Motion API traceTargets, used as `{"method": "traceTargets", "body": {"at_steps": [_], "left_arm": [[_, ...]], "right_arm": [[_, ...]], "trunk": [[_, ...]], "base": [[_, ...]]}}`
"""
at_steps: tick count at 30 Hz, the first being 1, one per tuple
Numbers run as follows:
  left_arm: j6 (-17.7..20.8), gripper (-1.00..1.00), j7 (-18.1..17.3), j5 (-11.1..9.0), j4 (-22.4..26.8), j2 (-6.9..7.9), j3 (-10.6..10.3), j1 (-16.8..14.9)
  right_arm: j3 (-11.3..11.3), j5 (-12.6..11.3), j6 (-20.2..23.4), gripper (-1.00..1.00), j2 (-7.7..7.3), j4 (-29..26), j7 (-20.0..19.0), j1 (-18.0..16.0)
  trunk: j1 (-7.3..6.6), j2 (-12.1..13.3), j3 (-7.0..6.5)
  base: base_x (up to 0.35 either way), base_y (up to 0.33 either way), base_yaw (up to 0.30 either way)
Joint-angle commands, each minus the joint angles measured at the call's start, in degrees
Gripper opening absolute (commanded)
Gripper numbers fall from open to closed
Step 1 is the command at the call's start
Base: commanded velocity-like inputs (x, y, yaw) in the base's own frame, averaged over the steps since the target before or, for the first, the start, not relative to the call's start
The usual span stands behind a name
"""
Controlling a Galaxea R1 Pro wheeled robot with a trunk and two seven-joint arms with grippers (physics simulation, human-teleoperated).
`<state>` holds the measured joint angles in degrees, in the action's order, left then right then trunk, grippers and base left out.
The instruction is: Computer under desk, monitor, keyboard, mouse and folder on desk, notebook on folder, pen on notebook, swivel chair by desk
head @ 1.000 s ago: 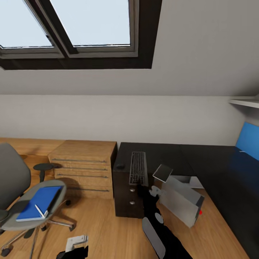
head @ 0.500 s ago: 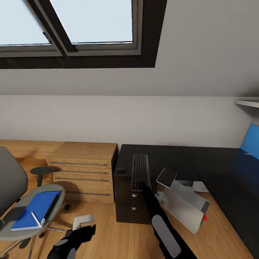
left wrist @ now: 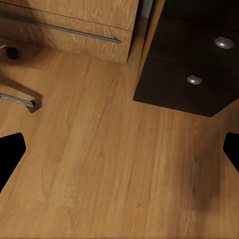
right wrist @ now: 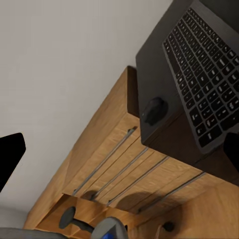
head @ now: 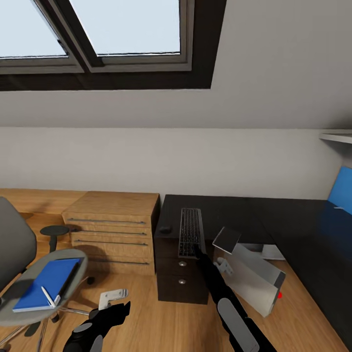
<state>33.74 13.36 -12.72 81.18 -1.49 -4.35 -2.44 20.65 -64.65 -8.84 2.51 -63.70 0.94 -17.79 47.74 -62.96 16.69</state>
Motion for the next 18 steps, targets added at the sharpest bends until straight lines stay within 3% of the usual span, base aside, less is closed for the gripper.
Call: {"method": "traceTargets", "body": {"at_steps": [1, 18], "left_arm": [[0.2, 1.0, 0.5, -0.6, 0.1, 0.01, -0.1, -0.1], [0.2, 1.0, 0.4, -0.6, 0.3, 0.09, 0.0, 0.0]], "right_arm": [[0.2, -0.6, -0.4, 1.0, -0.04, 0.0, 0.0, -0.1], [1.5, -1.0, 1.3, 1.0, 0.29, -0.3, -0.1, 0.0]], "trunk": [[0.23, -0.5, 0.26], [3.96, -7.3, 3.31]], "base": [[0.0, 0.0, 0.0], [0.0, 0.0, 0.0]]}}
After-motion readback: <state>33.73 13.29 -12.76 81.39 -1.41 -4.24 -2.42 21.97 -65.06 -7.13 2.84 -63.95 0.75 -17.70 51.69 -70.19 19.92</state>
